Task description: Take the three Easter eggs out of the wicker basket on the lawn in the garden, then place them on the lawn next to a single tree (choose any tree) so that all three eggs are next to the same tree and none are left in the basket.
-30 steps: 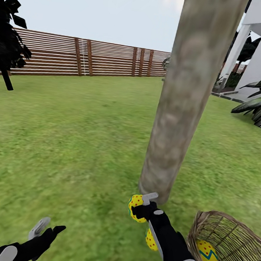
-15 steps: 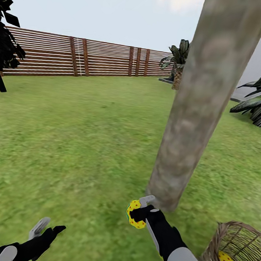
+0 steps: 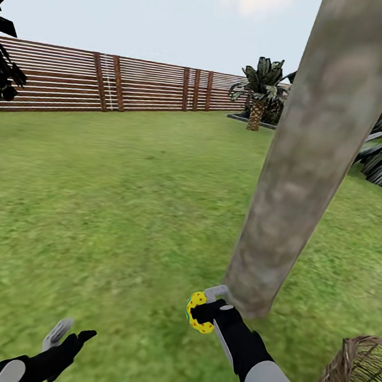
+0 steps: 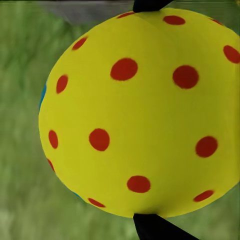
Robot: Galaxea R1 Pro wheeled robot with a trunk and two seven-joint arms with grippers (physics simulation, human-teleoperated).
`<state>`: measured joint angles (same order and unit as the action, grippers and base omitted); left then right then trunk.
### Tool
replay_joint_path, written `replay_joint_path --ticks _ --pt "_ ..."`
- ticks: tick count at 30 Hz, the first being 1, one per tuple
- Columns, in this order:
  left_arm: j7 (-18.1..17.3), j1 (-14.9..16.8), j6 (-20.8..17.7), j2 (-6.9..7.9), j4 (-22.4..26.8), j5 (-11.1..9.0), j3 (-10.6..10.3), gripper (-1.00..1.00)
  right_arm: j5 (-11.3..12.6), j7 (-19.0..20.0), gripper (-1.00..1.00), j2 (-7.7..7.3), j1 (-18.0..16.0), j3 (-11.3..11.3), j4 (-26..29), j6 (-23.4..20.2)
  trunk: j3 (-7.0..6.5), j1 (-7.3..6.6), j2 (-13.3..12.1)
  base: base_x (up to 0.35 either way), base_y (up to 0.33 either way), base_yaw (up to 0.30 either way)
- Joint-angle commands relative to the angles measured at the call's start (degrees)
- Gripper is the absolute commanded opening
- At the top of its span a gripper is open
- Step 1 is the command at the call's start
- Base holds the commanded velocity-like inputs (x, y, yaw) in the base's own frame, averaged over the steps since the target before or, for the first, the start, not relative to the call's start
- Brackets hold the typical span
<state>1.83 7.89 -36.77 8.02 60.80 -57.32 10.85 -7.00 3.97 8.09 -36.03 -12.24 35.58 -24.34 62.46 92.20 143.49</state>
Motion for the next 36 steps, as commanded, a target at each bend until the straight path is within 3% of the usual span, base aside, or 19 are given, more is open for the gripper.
replay_joint_path --ticks 1,6,12,17,22,34,36 --pt "0.10 0.02 -0.51 0.00 0.30 -0.57 0.23 1.00 -0.50 -0.41 -1.00 0.00 -0.06 0.05 0.10 -0.35 0.05 -0.01 0.02 0.017 0.024 -0.016" --pt "-0.16 0.02 -1.81 0.07 4.89 -0.84 0.06 1.00 -0.31 -2.72 -1.00 0.00 -0.17 0.09 0.10 -0.27 0.72 0.07 0.06 0.005 0.007 -0.005" --pt "-0.16 0.02 -2.23 0.11 6.88 -0.78 -0.02 1.00 -0.30 -3.00 -1.00 -0.05 -1.47 0.14 -0.18 -0.13 2.05 0.22 0.14 0.000 0.000 0.000" --pt "-0.16 0.02 -2.25 0.07 7.20 -0.77 -0.04 1.00 -0.36 -3.19 -1.00 -0.09 -2.37 0.20 -1.12 1.91 3.15 0.35 0.21 0.000 0.000 0.000" --pt "-0.16 0.02 -2.25 0.07 7.23 -0.77 -0.04 1.00 -0.29 -6.77 -1.00 -0.05 -4.39 0.19 -5.95 5.83 4.26 0.48 0.27 0.000 0.000 0.000" --pt "-0.20 -0.01 -2.28 0.07 7.39 -0.79 -0.04 1.00 -0.30 -7.14 -1.00 0.00 -4.68 0.11 -6.57 5.88 6.92 0.79 0.44 0.000 0.000 0.000" --pt "-0.23 -0.05 -3.66 0.02 7.75 -0.80 -0.04 1.00 -0.25 -7.35 -1.00 0.00 -4.70 0.11 -6.58 6.04 7.36 0.84 0.46 0.000 0.000 -0.058"
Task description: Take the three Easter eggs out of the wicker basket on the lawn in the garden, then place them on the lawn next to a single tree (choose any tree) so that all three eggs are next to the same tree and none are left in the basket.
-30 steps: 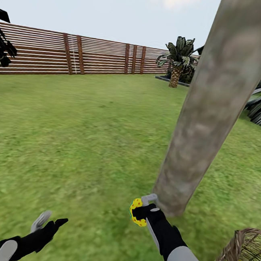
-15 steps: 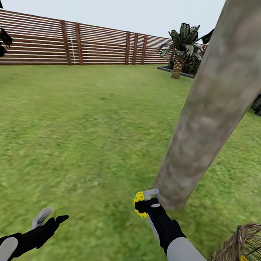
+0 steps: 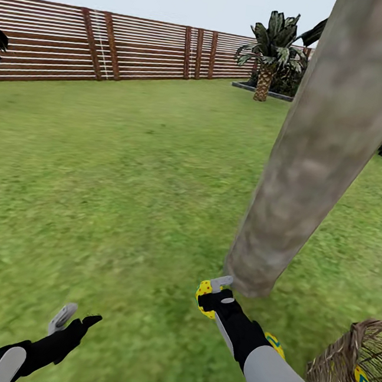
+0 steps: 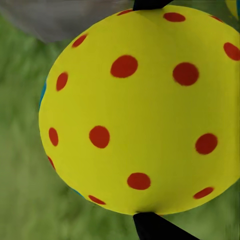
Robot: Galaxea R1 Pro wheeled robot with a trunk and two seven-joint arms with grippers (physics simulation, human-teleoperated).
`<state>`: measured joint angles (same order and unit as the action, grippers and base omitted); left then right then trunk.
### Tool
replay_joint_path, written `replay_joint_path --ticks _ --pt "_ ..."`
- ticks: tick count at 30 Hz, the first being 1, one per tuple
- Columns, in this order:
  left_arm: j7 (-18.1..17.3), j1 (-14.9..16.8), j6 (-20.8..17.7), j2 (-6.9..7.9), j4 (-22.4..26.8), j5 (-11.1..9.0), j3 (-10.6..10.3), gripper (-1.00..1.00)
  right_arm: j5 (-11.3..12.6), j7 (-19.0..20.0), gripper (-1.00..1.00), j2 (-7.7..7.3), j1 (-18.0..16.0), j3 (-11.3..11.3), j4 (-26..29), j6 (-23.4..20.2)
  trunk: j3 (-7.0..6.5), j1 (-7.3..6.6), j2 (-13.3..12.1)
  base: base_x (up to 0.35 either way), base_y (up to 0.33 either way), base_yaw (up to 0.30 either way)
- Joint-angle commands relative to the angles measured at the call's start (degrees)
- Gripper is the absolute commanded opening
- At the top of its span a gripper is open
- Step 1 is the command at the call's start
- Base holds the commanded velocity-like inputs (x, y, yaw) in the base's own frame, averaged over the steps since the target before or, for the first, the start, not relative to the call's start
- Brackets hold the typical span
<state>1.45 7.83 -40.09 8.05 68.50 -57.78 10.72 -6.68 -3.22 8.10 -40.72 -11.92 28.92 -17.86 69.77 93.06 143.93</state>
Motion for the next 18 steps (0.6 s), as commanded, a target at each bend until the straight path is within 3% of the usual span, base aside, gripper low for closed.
replay_joint_path --ticks 1,14,18 --pt "0.15 0.01 -0.98 -0.02 0.11 -0.33 0.09 1.00 -0.56 -0.21 -1.00 -0.01 -0.04 -0.21 0.08 -0.40 0.27 0.01 0.04 0.000 0.000 -0.164" --pt "0.19 0.06 -2.61 0.00 1.10 -0.36 0.05 1.00 -0.61 -0.32 -1.00 -0.02 -0.30 -0.21 0.18 -0.30 3.15 0.35 0.21 0.000 0.000 -0.045" --pt "0.66 2.61 -9.30 -0.04 8.32 -0.41 0.23 1.00 -0.48 -0.38 -1.00 -0.01 -3.73 -0.08 -0.25 -0.33 4.04 0.45 0.26 0.000 0.000 0.000"
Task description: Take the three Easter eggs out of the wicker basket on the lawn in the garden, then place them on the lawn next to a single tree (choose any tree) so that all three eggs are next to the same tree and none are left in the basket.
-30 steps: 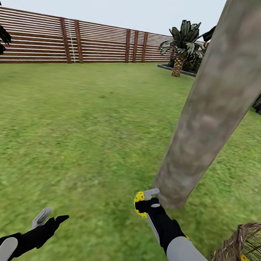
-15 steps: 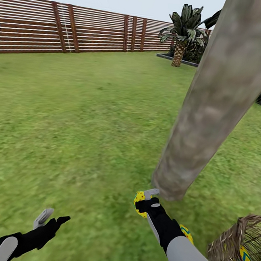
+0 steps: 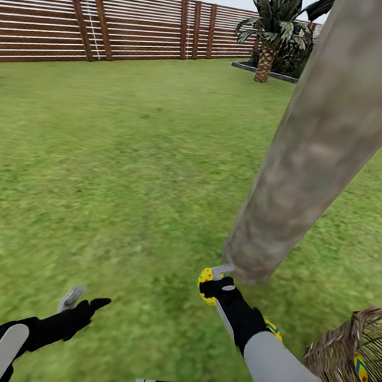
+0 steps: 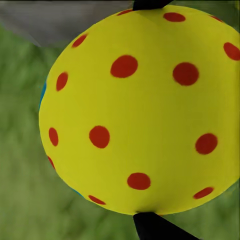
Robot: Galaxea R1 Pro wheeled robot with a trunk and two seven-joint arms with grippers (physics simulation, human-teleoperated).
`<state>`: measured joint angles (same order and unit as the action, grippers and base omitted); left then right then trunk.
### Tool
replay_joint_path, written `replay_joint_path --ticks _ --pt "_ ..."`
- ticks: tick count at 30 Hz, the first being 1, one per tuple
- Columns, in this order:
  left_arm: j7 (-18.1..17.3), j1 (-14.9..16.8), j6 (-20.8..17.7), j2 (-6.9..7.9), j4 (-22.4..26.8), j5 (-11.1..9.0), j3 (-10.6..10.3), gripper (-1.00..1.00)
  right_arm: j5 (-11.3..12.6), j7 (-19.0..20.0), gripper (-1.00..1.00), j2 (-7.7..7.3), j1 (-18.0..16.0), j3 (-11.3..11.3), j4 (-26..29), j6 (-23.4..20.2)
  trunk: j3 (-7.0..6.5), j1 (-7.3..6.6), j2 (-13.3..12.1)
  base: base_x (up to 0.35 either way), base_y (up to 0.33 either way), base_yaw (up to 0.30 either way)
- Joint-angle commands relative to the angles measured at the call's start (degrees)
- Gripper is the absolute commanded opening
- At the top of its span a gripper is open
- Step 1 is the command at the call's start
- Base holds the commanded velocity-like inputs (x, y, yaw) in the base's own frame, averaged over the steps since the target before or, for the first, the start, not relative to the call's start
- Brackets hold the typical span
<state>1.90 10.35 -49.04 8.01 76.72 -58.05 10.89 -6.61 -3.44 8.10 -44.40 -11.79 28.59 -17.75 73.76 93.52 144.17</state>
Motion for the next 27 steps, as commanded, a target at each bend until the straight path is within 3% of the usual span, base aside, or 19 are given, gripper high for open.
replay_joint_path --ticks 1,17,27 --pt "0.24 0.56 -1.02 -0.04 0.73 -0.17 0.03 1.00 -0.53 -0.15 -1.00 -0.01 -0.55 -0.19 -0.01 -0.45 0.28 0.02 0.03 0.000 0.000 0.000" --pt "-0.14 0.90 -2.20 -0.76 1.86 -0.05 -0.08 1.00 -0.49 -0.14 -1.00 -0.01 -1.56 -0.16 -0.38 -0.31 3.82 0.43 0.25 0.000 0.000 0.000" --pt "-0.13 0.90 -2.20 -0.73 1.86 -0.05 -0.08 1.00 -0.51 -0.16 -1.00 -0.10 -1.52 -0.18 -0.38 2.85 6.04 0.69 0.38 0.000 0.000 -0.064"
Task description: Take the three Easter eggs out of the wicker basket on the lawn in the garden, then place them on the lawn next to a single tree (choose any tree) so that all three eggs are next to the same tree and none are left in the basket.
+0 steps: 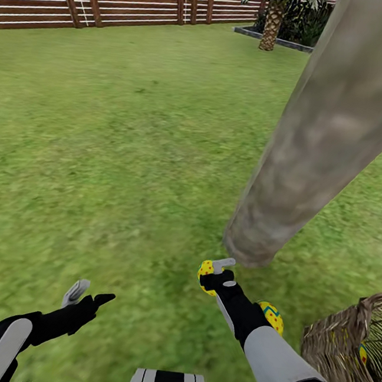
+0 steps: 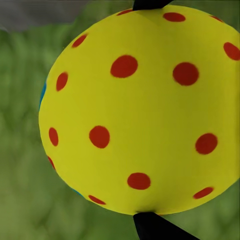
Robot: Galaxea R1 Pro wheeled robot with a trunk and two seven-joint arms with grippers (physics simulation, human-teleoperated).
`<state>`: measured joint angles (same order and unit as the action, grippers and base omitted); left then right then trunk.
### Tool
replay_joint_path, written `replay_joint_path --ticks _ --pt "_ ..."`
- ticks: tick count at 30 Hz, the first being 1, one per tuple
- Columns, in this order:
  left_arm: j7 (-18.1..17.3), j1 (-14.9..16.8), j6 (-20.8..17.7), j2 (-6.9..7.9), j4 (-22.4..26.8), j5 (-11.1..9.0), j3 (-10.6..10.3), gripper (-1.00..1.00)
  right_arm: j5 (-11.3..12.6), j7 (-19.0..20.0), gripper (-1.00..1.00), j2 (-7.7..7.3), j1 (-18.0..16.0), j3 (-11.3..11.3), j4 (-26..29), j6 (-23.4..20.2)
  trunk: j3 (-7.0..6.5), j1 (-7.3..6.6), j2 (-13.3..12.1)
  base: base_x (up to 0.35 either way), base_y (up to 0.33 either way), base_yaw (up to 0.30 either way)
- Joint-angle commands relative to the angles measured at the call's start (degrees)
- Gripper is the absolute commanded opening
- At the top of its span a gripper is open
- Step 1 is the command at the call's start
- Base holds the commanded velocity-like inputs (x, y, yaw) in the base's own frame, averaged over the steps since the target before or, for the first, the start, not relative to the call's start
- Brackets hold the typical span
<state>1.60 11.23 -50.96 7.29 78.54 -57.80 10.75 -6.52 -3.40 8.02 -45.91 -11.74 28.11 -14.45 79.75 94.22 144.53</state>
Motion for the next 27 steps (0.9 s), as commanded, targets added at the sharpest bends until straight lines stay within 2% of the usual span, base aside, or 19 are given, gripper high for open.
replay_joint_path --ticks 1,3,19,25,27 --pt "0.16 0.02 -0.28 0.00 0.03 -0.29 0.06 1.00 -0.60 -0.20 -1.00 -0.02 0.00 -0.22 0.10 -0.40 0.27 0.01 0.03 0.000 0.000 -0.037" --pt "0.17 0.02 -0.28 0.01 0.03 -0.29 0.06 1.00 -0.61 -0.20 -1.00 -0.02 0.00 -0.23 0.10 -0.31 0.71 0.06 0.06 0.000 0.000 -0.102" --pt "0.02 -0.08 0.35 -0.08 -4.23 -0.25 0.14 1.00 -0.75 -0.20 -1.00 -0.02 0.03 -0.26 0.19 -0.16 0.71 0.06 0.06 0.033 0.000 -0.006" --pt "-0.01 -0.09 -0.13 -0.08 -4.15 -0.45 0.08 1.00 -0.69 -0.18 -1.00 -0.06 0.03 -0.25 0.19 -0.22 2.04 0.22 0.14 0.002 0.000 0.000" --pt "-0.03 -0.10 -0.17 -0.15 -4.04 -0.46 0.09 1.00 -0.63 -0.19 -1.00 -0.04 0.03 -0.28 0.17 -0.23 2.04 0.22 0.14 0.000 0.000 0.000"
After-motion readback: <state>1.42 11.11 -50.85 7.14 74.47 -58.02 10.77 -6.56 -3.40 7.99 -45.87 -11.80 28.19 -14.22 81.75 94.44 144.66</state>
